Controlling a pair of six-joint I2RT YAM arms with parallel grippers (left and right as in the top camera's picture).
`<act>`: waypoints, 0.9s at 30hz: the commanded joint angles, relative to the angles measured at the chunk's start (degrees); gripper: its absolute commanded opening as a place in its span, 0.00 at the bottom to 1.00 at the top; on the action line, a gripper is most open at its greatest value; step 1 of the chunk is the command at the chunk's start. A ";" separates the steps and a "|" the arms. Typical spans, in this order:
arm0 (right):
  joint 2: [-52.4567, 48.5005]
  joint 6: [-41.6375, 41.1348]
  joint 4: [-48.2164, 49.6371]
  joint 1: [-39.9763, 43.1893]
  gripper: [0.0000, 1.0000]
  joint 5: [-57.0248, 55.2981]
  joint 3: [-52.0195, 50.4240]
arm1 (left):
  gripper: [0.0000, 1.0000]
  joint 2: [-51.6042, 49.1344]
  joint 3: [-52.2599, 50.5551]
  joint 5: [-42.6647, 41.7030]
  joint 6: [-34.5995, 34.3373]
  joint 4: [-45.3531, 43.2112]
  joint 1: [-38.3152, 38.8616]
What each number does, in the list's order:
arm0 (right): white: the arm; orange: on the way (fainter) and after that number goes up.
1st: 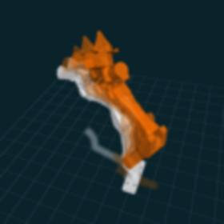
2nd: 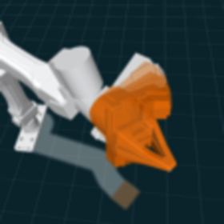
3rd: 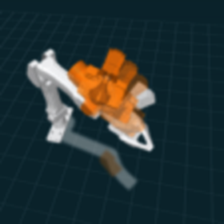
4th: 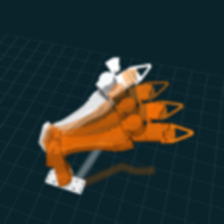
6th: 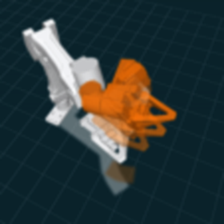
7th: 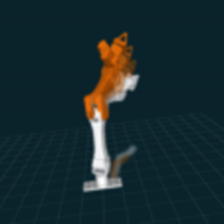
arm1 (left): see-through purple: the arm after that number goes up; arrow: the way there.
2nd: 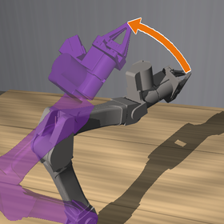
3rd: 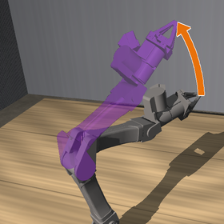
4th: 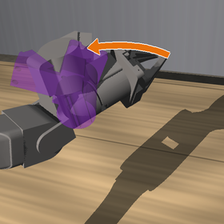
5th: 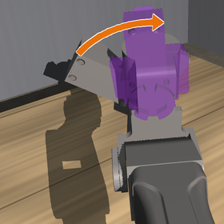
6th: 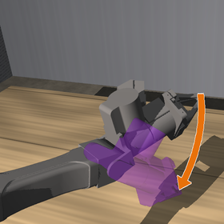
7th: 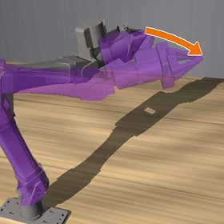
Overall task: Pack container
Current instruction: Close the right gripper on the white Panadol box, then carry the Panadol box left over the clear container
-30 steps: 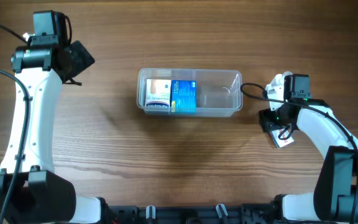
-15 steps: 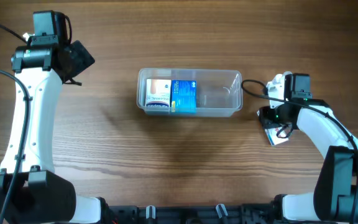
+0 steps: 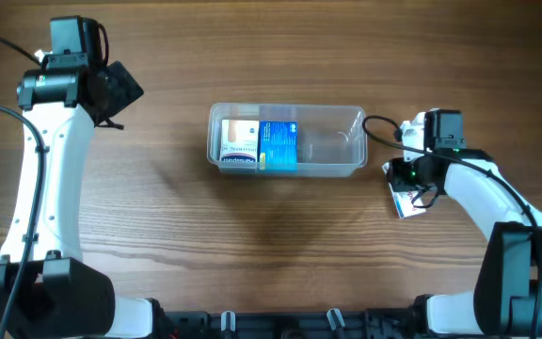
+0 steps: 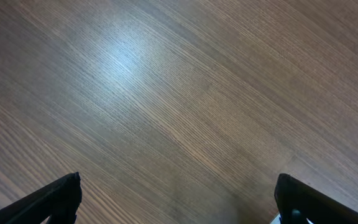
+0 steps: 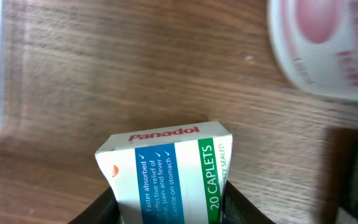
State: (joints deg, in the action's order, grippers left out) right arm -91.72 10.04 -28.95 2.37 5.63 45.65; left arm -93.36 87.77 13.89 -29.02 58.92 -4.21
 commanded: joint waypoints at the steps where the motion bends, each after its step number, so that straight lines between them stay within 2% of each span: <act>1: -0.63 -1.22 -2.43 -1.66 0.40 0.20 3.04 | 1.00 0.28 0.63 0.72 0.24 -0.13 -0.15; 13: 2.64 -2.69 -9.40 -2.58 0.40 -1.51 10.84 | 1.00 0.28 0.63 0.72 0.24 -0.11 -0.15; 27: 10.29 -0.92 -18.49 -4.02 0.39 -1.51 24.68 | 1.00 0.28 0.63 0.72 0.24 -0.13 -0.15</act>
State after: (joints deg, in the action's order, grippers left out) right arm -84.36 8.16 -47.29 -0.19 4.64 66.43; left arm -93.36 87.77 13.89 -29.02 58.92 -4.21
